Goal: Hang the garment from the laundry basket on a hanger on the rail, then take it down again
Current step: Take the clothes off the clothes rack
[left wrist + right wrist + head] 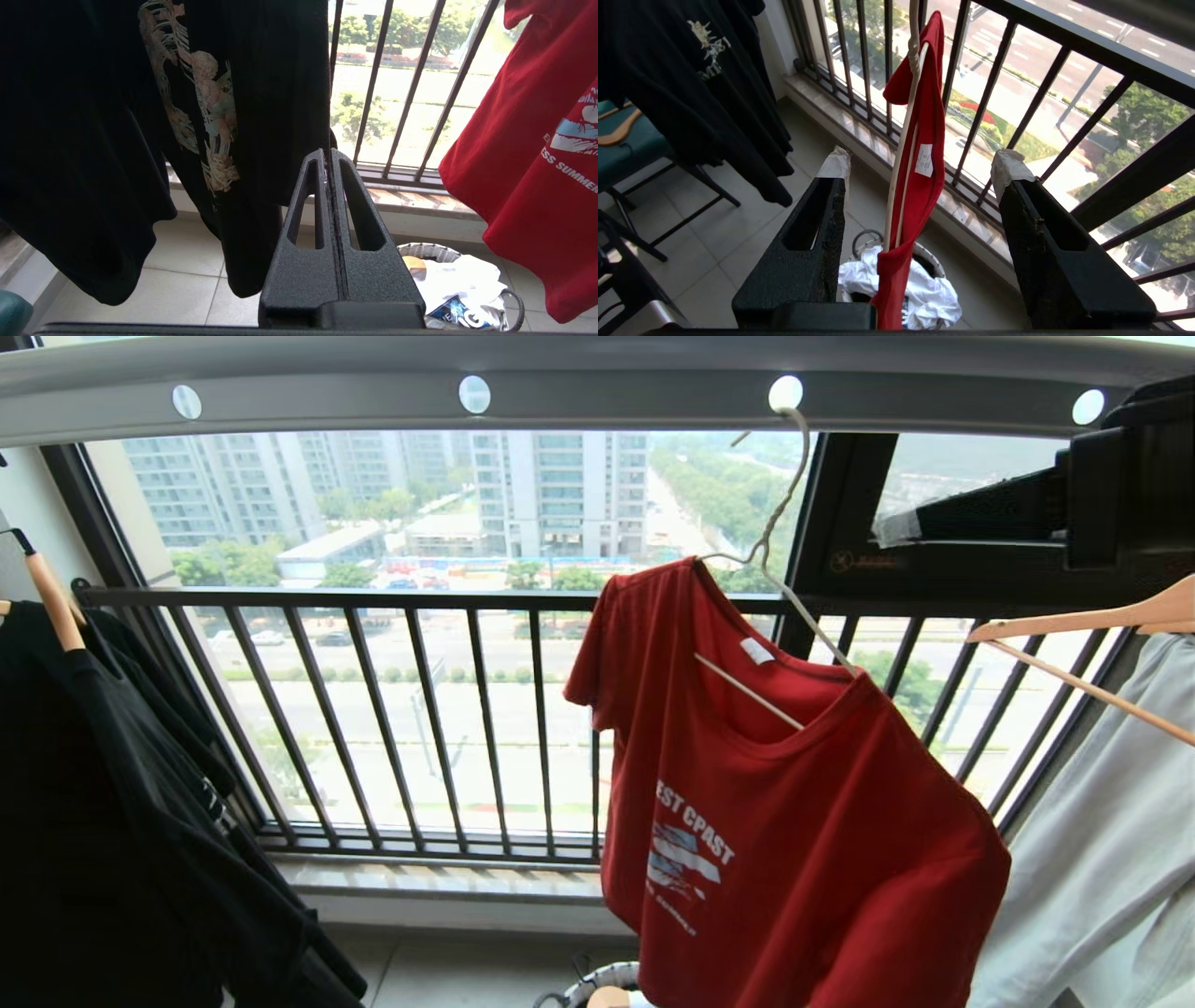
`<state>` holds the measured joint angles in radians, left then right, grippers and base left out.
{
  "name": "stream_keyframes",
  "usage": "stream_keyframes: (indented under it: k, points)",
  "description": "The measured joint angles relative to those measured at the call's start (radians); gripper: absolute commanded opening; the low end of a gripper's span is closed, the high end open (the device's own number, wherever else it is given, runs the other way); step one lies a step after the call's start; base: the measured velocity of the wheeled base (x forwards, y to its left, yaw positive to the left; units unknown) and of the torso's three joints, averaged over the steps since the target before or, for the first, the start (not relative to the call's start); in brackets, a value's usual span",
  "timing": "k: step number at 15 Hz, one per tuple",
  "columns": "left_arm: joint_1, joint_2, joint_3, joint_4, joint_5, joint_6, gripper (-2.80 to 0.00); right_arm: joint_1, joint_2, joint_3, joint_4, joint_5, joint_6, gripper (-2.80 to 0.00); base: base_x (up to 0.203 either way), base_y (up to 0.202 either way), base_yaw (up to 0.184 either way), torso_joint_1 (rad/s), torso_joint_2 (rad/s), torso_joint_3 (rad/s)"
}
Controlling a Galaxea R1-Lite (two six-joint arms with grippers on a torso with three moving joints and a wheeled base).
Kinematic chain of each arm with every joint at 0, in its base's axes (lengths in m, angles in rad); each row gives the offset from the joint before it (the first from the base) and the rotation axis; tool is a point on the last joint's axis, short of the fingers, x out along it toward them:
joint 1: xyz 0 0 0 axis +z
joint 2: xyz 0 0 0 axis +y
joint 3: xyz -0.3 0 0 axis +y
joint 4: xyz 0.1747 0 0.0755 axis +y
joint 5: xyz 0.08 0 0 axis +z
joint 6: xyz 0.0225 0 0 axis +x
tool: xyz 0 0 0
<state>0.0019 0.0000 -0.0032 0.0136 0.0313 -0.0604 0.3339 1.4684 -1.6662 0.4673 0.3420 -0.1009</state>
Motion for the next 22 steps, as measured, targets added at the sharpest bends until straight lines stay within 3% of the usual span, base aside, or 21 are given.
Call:
stream_keyframes:
  k: [5,11,16,22]
  points:
    - [0.000,0.000,0.000,0.000,0.000,0.000,-2.80,0.013,0.115,-0.031,-0.077,-0.006,0.048,0.00,0.000,0.000,0.000,0.000,0.00,0.000]
    - [0.000,0.000,0.000,0.000,0.000,0.000,-2.80,0.014,0.141,0.054,-0.169,-0.008,0.066,0.00,0.000,0.000,0.000,0.000,0.00,0.000]
    - [0.000,0.000,0.000,0.000,0.000,0.000,-2.80,0.027,0.155,0.121,-0.324,-0.085,0.119,0.00,0.000,0.000,0.000,0.000,0.00,0.000]
    - [0.000,0.000,0.000,0.000,0.000,0.000,-2.80,0.071,0.162,0.186,-0.420,-0.174,0.103,0.00,0.000,0.000,0.000,0.000,0.00,0.000]
